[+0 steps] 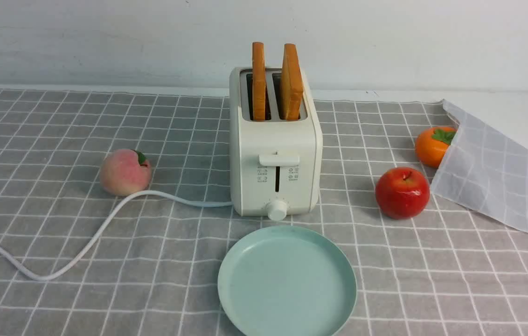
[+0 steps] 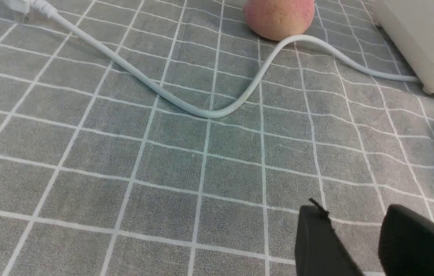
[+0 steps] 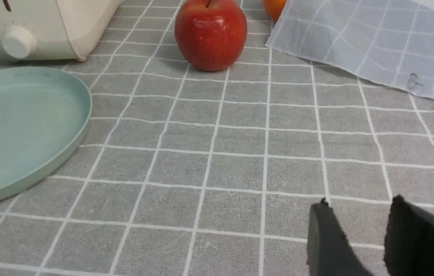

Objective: Take toasted bread from bread machine on grey coffee table place on plate.
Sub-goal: 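Grasp the toast slice in the toaster and pull it up out of the slot with the right gripper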

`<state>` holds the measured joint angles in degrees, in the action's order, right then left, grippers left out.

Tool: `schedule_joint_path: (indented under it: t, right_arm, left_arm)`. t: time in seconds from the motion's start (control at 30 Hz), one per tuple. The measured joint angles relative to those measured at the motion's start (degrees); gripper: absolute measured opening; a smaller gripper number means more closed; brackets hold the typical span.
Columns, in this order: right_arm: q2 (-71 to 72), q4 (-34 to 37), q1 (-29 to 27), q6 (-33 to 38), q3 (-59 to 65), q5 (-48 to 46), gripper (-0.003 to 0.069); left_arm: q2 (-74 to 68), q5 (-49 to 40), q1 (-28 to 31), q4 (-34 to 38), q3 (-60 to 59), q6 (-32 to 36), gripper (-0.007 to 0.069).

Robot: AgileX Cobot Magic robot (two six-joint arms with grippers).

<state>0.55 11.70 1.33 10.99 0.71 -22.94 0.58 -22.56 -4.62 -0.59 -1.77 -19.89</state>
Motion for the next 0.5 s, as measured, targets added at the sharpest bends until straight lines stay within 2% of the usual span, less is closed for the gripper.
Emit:
schedule_joint_path:
  t: [0.5]
  right_arm:
    - [0.0,0.0,-0.8,0.0,0.0,0.0,0.024]
  left_arm:
    - [0.0,0.0,0.0,0.0,0.0,0.0,0.0238]
